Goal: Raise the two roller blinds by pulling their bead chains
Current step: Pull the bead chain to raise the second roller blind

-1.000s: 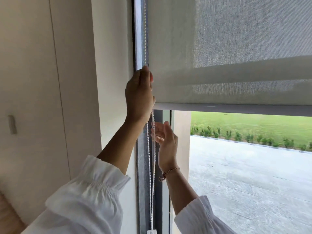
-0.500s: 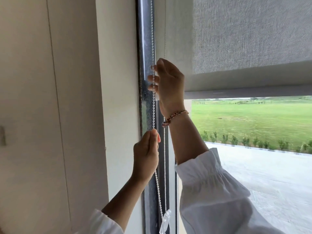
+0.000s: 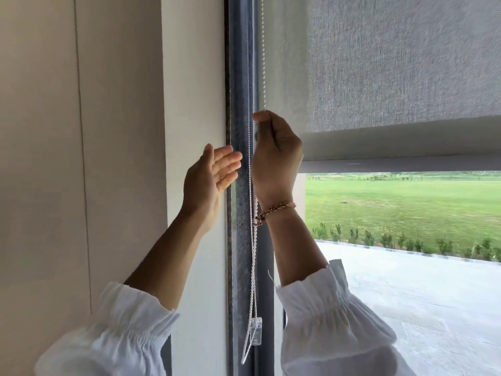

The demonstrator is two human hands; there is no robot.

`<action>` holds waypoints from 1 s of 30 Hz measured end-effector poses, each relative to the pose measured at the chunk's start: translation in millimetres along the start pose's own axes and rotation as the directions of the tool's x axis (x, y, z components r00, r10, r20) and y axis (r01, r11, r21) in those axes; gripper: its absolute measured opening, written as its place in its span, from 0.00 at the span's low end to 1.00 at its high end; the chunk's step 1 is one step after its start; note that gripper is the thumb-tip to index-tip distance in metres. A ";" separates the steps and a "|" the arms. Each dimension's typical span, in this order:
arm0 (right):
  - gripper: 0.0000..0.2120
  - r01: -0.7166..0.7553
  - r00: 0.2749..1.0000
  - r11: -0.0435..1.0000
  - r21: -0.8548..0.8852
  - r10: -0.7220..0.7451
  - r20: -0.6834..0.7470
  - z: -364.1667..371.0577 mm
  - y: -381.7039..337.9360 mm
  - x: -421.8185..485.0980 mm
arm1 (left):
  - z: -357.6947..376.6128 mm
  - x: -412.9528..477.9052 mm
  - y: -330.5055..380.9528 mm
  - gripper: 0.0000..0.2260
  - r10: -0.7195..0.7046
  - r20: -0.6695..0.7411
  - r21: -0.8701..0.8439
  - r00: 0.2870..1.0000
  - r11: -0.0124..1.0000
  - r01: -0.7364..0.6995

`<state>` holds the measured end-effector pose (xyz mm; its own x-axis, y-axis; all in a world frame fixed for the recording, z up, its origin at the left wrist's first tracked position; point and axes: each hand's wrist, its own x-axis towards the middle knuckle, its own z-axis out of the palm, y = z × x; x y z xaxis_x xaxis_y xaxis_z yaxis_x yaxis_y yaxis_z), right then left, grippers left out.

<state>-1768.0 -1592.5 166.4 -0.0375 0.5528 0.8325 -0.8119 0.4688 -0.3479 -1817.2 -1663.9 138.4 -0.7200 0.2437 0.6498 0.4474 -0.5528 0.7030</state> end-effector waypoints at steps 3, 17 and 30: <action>0.09 0.056 0.998 0.998 -0.035 -0.056 0.015 -1.8 6.9 -8.3 | 12.1 18.5 24.4 0.15 0.071 0.069 -0.024 0.995 0.997 -0.069; 0.09 0.175 0.984 0.979 -0.106 -0.177 -0.013 -12.0 28.8 -23.4 | 68.3 46.2 68.2 0.08 0.141 0.212 -0.163 0.967 0.981 -0.107; 0.09 0.139 0.990 0.984 -0.109 -0.136 0.035 -28.7 48.7 -45.4 | 61.1 39.5 31.6 0.11 0.183 0.246 -0.097 0.952 0.982 -0.164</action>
<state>-1789.1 -1575.0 99.3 0.0527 0.4594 0.8867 -0.7409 0.6133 -0.2737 -1799.1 -1623.1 204.0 -0.4726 0.3269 0.8184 0.5054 -0.6603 0.5556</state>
